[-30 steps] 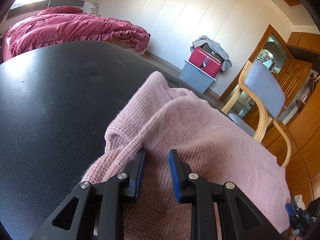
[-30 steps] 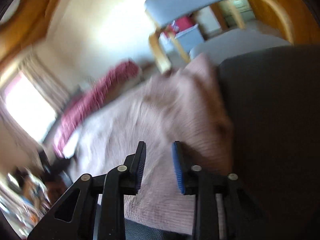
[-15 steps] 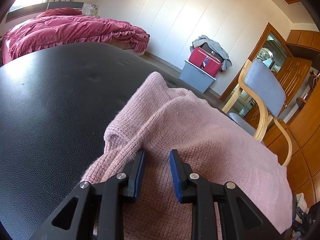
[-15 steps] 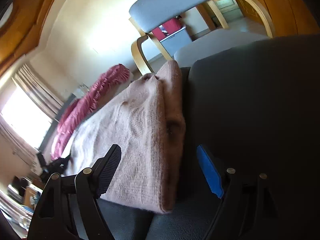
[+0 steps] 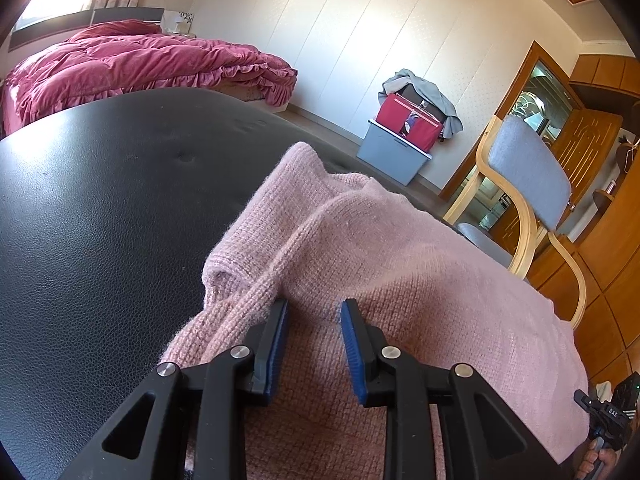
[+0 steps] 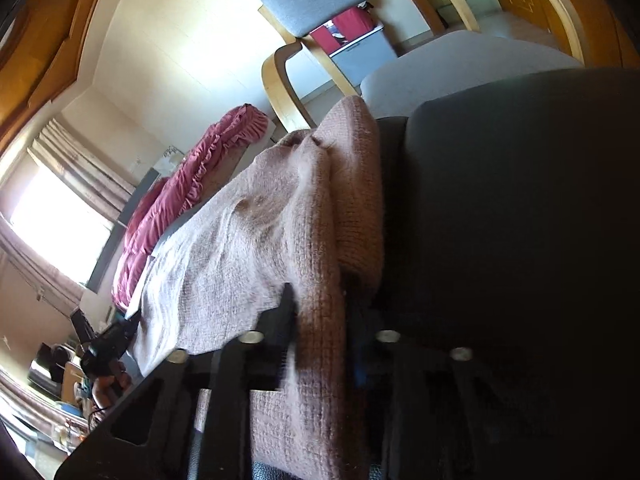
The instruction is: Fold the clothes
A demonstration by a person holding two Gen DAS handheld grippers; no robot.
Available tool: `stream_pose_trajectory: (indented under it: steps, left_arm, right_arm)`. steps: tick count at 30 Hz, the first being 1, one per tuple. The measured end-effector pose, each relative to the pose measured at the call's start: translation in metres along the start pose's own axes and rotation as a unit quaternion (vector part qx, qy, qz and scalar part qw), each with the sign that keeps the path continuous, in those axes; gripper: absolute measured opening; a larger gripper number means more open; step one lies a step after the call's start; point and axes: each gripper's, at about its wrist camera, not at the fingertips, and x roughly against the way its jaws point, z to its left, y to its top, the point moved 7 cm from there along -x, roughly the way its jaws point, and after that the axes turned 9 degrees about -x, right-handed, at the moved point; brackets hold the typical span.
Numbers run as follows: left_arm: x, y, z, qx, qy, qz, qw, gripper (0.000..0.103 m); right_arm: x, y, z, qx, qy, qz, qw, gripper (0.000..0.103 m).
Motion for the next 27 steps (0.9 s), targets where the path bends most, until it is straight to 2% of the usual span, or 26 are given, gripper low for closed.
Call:
stream_pose_trajectory:
  steps: [2,5,8,10,13,15,18,21,23,25,27]
  left_arm:
    - [0.004,0.0,-0.002,-0.004,0.007,-0.009,0.9999,0.026]
    - [0.024,0.004,-0.022,-0.046,0.045,-0.034,0.9974,0.026]
    - [0.041,-0.009,-0.085,-0.129,0.012,-0.04,0.9907,0.026]
    - [0.049,-0.027,-0.132,-0.189,-0.02,-0.046,0.9806,0.026]
    - [0.062,-0.055,-0.202,-0.278,-0.067,-0.054,0.9568,0.024]
    - [0.06,-0.064,-0.229,-0.318,-0.074,-0.049,0.944,0.018]
    - [0.048,-0.056,-0.24,-0.312,-0.066,-0.046,0.9466,0.016]
    - [0.012,-0.057,-0.23,-0.28,-0.071,0.024,0.9571,0.012]
    - [-0.01,-0.064,-0.222,-0.256,-0.07,0.076,0.9612,0.011]
    - [-0.012,-0.065,-0.22,-0.244,-0.084,0.086,0.9624,0.011]
    - [-0.011,-0.067,-0.223,-0.251,-0.078,0.084,0.9612,0.011]
  right_arm:
    - [0.002,-0.001,-0.001,-0.006,0.009,-0.002,1.0,0.014]
    - [0.002,-0.002,0.001,-0.002,0.012,-0.004,1.0,0.012]
    - [0.001,-0.002,-0.001,-0.007,0.021,-0.001,1.0,0.011]
    - [0.002,-0.002,-0.003,-0.012,0.026,0.001,1.0,0.011]
    - [0.006,-0.002,-0.003,-0.014,0.027,0.001,1.0,0.011]
    - [0.006,-0.002,-0.004,-0.015,0.027,0.0,1.0,0.011]
    - [0.007,-0.003,-0.004,-0.017,0.028,-0.001,0.999,0.01]
    - [0.008,-0.003,-0.004,-0.02,0.03,-0.002,0.999,0.01]
    - [0.009,-0.002,-0.004,-0.022,0.031,-0.003,0.999,0.01]
    - [0.01,-0.003,-0.005,-0.027,0.037,-0.001,0.999,0.01]
    - [0.012,-0.003,-0.005,-0.036,0.043,-0.002,0.998,0.009]
